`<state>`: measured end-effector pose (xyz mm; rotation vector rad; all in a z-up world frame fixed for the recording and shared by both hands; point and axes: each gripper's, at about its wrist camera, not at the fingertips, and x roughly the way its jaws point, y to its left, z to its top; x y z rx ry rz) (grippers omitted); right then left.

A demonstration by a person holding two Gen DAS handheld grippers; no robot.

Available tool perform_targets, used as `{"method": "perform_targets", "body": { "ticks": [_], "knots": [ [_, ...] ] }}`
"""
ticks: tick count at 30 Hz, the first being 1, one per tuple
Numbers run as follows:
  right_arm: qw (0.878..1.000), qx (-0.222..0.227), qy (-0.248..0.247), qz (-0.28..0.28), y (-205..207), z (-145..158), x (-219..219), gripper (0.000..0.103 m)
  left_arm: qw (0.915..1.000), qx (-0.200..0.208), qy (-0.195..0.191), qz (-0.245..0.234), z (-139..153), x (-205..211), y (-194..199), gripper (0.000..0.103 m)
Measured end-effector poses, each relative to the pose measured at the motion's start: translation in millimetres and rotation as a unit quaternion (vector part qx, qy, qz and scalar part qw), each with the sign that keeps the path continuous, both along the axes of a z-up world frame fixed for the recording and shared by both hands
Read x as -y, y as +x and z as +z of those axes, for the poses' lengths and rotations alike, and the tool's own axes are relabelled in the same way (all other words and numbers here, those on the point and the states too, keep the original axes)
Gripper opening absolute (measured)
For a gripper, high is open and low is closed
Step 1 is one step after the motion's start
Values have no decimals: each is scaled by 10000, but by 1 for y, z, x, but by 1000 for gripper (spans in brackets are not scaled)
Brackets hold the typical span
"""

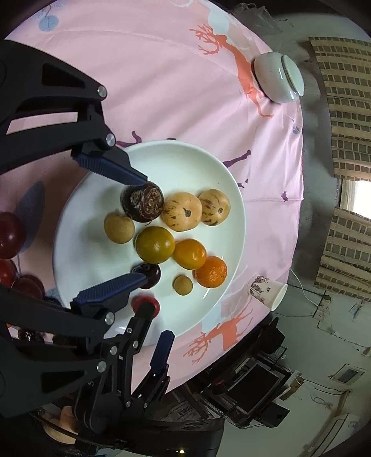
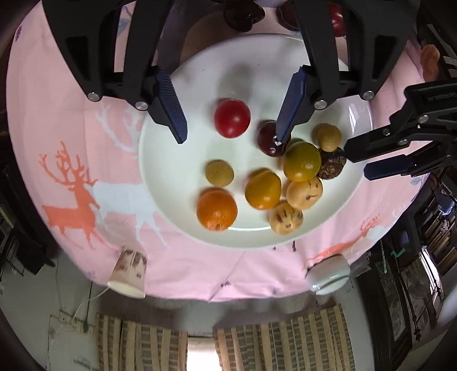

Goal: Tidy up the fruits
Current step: 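Place the yellow-brown fruit on the plate with the left tool while the right tool places the tomato, then grasp a dark red plum with the left tool while the right tool grasps a large mangosteen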

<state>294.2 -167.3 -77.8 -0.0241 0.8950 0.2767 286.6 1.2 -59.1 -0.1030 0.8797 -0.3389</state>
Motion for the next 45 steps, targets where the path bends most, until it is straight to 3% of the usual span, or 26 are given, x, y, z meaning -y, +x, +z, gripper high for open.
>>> {"method": "perform_targets", "body": {
  "ticks": [3, 7, 10, 18, 26, 27, 28, 29, 32, 34, 38, 45],
  "knots": [
    [9998, 122, 119, 93, -9, 13, 4, 65, 9997, 208, 122, -30, 13, -4, -14, 77],
    [9984, 128, -353, 431, -36, 28, 6, 67, 9992, 238, 235, -211, 25, -15, -44, 94],
    [9968, 157, -447, 647, -69, 31, 11, 68, 9984, 386, 191, -354, 28, -24, -69, 98],
    [9983, -164, -176, 534, -121, -3, 23, 68, 9984, 258, 332, -379, -2, -23, -103, 98],
    [9981, -435, -98, 426, -102, -26, 26, 68, 9974, 100, 506, -510, -20, -17, -115, 98],
    [9979, -477, -69, 422, -98, -31, 26, 65, 9975, 76, 499, -499, -21, -17, -115, 98],
    [9976, -556, -10, 408, -96, -36, 27, 53, 9976, 55, 487, -495, -23, -18, -116, 98],
    [9972, -620, 63, 423, -95, -39, 27, 48, 9977, 25, 470, -496, -25, -18, -116, 98],
    [9989, -278, 3, 380, -102, -29, 28, 48, 9978, -33, 427, -499, -29, -18, -114, 98],
    [9989, -130, 212, 409, -104, -21, 32, 48, 9977, -96, 427, -526, -33, -16, -111, 98],
    [9979, -9, 551, 345, -102, -14, 40, 48, 9970, -253, 483, -553, -44, -9, -105, 91],
    [9963, 65, 727, 453, -105, -11, 39, 48, 9981, -266, 97, -543, -44, -14, -101, 64]
  ]
}}
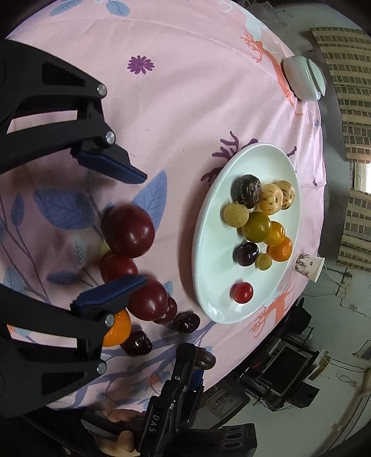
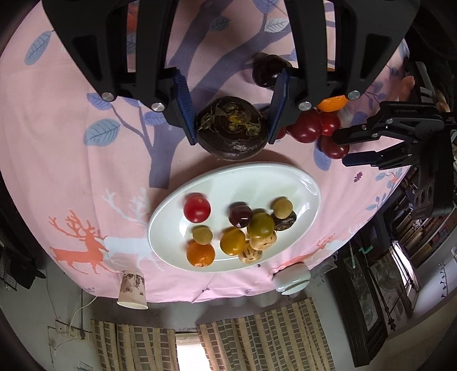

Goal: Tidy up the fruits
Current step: 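Grasp a dark red plum with the left tool while the right tool grasps a large mangosteen, then place the plum on the plate with the left tool while the right tool places the mangosteen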

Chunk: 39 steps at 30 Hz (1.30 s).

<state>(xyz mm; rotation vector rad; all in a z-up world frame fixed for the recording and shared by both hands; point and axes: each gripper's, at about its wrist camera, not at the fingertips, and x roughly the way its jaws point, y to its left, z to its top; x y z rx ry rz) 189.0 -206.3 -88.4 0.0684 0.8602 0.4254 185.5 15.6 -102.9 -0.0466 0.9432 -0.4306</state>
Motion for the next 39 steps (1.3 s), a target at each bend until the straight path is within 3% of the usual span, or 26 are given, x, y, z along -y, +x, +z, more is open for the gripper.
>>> {"method": "perform_targets", "body": {
  "ticks": [3, 6, 8, 11, 15, 17, 20, 24, 32, 39],
  "knots": [
    [10000, 44, 47, -47, -1, 2, 2, 48, 9999, -50, -91, -17, -1, -1, 2, 61],
    [9999, 44, 87, -79, -1, 3, 5, 48, 9999, -64, -103, 83, 0, -6, 4, 47],
    [9999, 42, 76, -78, -1, 3, 5, 48, 9996, -123, -233, 107, 0, -11, 5, 47],
    [9999, 51, 85, -63, -1, 3, 6, 49, 9998, -178, -88, -54, -4, -2, 4, 48],
    [9999, 70, 74, -63, -2, 3, 5, 49, 10000, -75, 51, 14, -5, 2, 4, 47],
    [10000, 50, 48, -54, -3, 2, 3, 49, 10000, 1, 71, -48, -5, 5, 3, 40],
    [10000, 31, 29, -61, -2, 0, 2, 49, 9994, 183, 283, -49, -4, 11, 0, 39],
    [9999, 74, 85, -77, -2, 0, 3, 49, 9994, 246, 254, 6, 0, 9, -1, 39],
    [9997, 251, 9, 39, -11, 19, -10, 49, 9960, 714, 486, 230, 32, 18, -13, 39],
    [9984, 543, -170, 57, -20, 50, -31, 49, 9949, 857, 409, 343, 58, 30, -5, 39]
  ]
}}
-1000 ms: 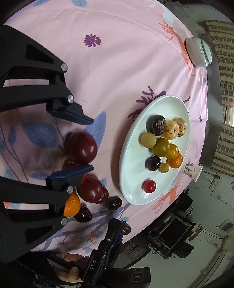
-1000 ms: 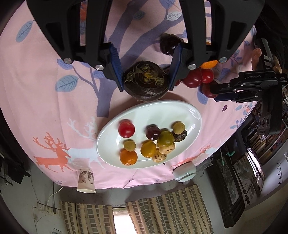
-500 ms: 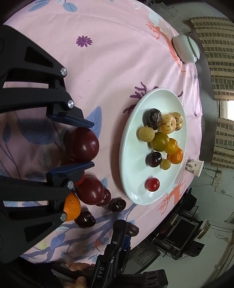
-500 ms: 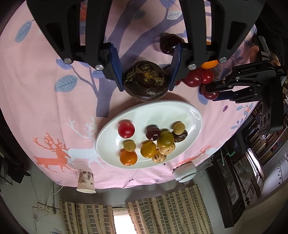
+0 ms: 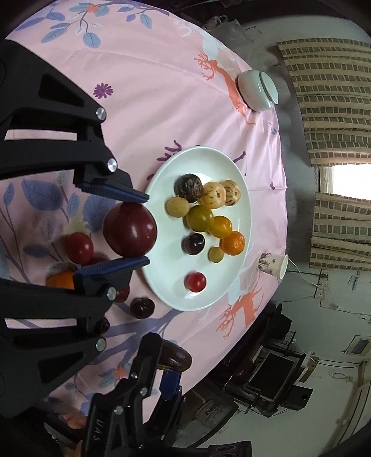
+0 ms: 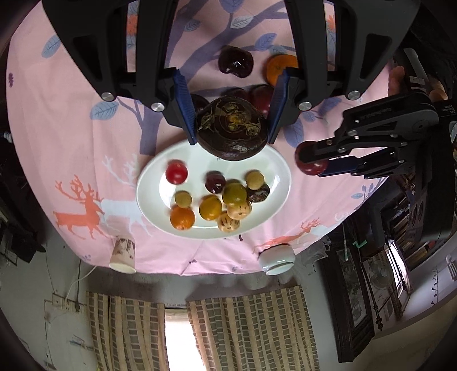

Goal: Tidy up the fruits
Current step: 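Place the plum on the plate with the left tool while the right tool places the mangosteen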

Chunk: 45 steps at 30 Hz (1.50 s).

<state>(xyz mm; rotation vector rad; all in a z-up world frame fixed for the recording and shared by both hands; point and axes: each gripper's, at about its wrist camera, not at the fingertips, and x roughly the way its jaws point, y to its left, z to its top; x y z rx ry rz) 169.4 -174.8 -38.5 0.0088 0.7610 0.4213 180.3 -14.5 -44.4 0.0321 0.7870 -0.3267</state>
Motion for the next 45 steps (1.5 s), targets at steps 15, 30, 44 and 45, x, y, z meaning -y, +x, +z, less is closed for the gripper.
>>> {"method": "perform_targets", "body": {
  "ticks": [15, 30, 44, 45],
  "knots": [
    [9992, -126, -370, 53, 63, 13, -24, 49, 9993, -28, 34, 361, 19, 13, 72, 39],
    [9979, -432, -450, -170, 104, -34, -19, 54, 9975, -565, -182, 386, -15, 15, 105, 41],
    [9982, -355, -432, -239, 61, -20, -3, 72, 9987, -103, -245, 439, 8, -1, 68, 79],
    [9985, -392, -344, -157, 48, -19, -1, 72, 9989, -41, -180, 435, 8, -4, 59, 82]
  ]
}}
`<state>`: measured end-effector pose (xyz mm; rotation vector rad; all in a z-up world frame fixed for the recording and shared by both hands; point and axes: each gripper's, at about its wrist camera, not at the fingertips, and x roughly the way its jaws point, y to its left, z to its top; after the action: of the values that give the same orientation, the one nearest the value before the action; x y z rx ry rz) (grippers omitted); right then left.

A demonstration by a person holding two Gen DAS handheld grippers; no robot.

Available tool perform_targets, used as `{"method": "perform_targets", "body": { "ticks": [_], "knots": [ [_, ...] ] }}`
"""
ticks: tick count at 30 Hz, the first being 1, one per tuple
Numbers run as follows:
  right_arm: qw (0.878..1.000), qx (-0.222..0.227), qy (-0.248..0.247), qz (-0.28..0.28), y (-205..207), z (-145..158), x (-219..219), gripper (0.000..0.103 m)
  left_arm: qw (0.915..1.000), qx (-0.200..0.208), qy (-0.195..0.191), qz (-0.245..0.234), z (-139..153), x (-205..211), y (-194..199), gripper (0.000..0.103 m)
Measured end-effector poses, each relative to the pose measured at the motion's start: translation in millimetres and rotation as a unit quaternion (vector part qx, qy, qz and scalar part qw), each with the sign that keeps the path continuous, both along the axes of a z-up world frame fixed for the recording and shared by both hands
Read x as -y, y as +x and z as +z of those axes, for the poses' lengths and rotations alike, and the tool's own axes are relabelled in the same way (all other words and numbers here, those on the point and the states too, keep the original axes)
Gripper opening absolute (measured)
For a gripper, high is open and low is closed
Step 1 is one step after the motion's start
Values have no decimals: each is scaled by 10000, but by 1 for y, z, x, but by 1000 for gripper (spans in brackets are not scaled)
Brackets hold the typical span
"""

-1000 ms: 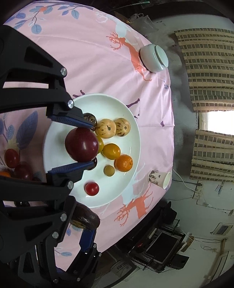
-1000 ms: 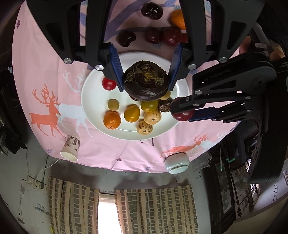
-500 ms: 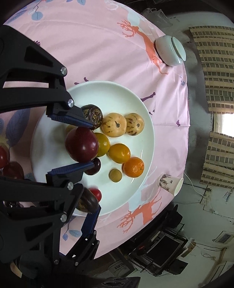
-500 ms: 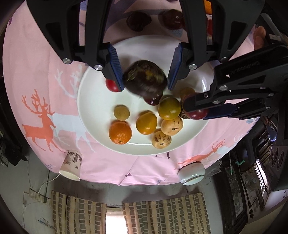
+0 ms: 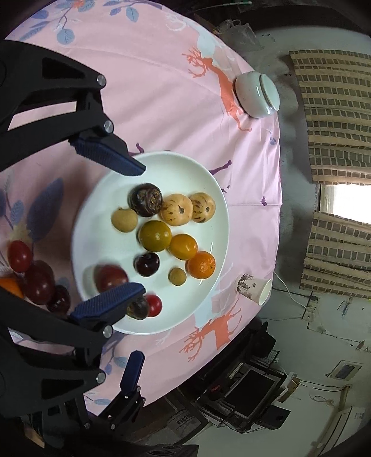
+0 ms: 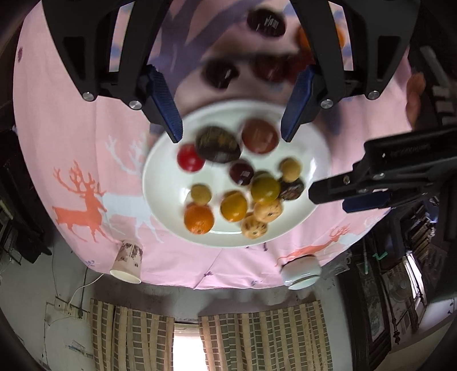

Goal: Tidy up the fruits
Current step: 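Place the plum on the plate with the left tool while the right tool places the mangosteen, then grasp the orange with the left tool while the right tool grasps a dark plum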

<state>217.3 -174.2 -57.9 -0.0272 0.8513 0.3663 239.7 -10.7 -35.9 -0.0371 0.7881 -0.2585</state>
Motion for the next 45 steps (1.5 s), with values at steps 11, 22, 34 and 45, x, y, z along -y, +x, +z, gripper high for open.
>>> {"method": "perform_targets", "body": {
  "ticks": [11, 22, 34, 45],
  "knots": [
    [9997, -185, -161, -43, -84, -27, 4, 69, 9998, 139, 78, -106, -26, -20, -62, 89],
    [9978, -568, -194, 289, -66, -52, -11, 36, 9983, -169, 99, -557, -41, -13, -87, 89],
    [9995, -212, 35, -211, -108, -28, 23, 36, 9929, -335, 424, -1061, -57, 32, -113, 88],
    [9990, -203, 269, -298, -123, -27, 40, 36, 9944, -390, 184, -966, -62, 42, -108, 36]
  ]
}}
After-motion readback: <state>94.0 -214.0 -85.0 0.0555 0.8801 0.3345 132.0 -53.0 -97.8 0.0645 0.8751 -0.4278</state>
